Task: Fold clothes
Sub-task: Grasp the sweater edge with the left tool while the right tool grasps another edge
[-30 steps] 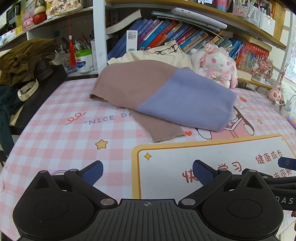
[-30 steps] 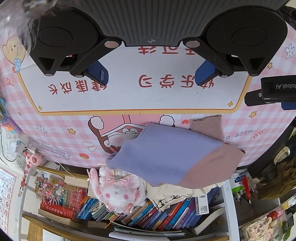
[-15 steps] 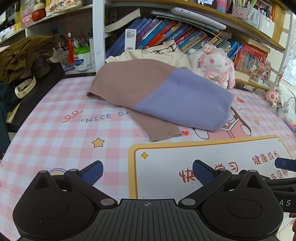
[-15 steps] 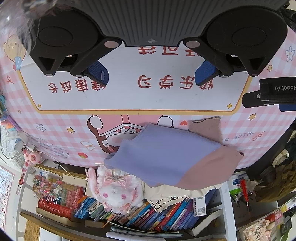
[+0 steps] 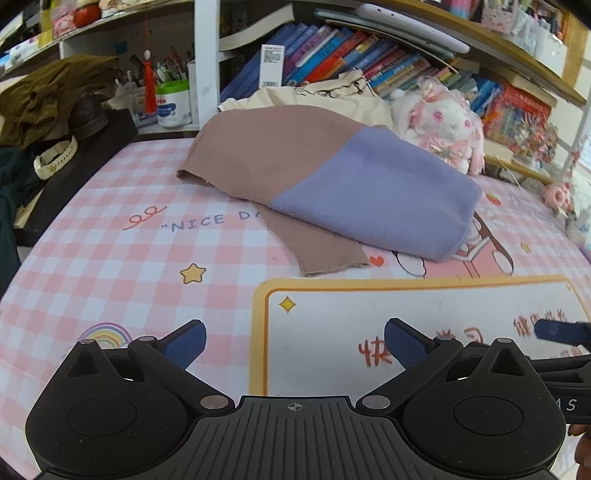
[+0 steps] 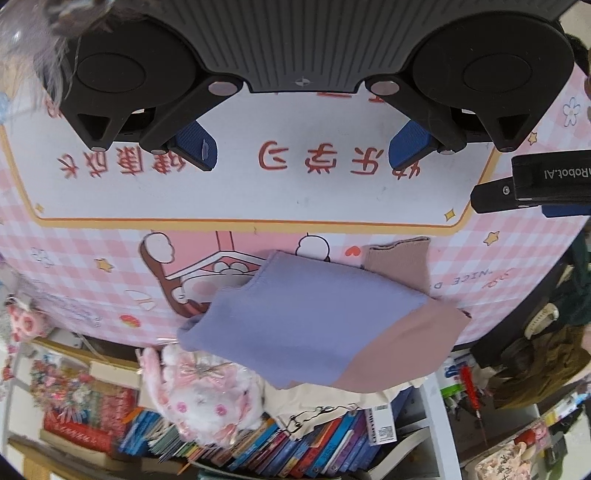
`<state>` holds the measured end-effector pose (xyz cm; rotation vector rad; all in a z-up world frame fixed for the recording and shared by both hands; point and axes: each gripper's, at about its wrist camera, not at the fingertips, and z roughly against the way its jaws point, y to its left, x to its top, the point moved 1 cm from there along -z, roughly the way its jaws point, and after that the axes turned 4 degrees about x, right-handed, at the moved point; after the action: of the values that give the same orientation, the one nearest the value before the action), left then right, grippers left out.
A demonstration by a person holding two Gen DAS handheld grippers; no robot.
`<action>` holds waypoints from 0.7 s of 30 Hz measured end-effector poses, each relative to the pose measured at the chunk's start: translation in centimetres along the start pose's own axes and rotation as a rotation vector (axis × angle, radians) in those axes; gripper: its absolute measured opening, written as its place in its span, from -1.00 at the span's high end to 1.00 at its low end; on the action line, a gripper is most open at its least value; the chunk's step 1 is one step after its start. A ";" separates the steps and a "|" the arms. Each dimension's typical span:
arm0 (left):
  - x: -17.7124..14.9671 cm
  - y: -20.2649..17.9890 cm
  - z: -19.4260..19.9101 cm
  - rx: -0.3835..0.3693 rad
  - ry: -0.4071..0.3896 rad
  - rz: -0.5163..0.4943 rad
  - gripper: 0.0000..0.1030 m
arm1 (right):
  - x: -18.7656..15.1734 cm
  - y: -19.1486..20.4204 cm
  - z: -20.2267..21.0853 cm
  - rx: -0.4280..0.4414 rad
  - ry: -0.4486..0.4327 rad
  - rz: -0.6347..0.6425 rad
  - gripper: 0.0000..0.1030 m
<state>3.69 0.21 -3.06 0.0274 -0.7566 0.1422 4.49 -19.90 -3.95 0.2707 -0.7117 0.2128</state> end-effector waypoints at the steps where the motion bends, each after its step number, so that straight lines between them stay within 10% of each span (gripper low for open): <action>1: 0.1 -0.3 -0.1 0.017 -0.001 0.013 -1.00 | 0.3 -0.7 -0.3 0.027 0.005 -0.005 -0.93; 13: 2.2 -6.5 1.1 0.259 -0.105 -0.063 -1.00 | 10.5 -14.3 -8.3 0.333 0.057 -0.324 -0.55; 17: 2.2 -9.7 1.7 0.273 -0.118 -0.138 -1.00 | 13.0 -16.8 -13.1 0.429 0.106 -0.511 0.04; 19: 2.1 -11.8 2.1 0.260 -0.135 -0.196 -1.00 | 13.8 -17.1 -13.8 0.483 0.115 -0.561 0.82; 21: 2.1 -13.8 2.2 0.268 -0.159 -0.266 -1.00 | 14.5 -16.6 -11.5 0.570 0.079 -0.520 0.82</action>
<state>5.59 -13.40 0.32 0.3965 -0.8807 -0.0131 26.97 -30.52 -5.48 0.9713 -0.4693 -0.0766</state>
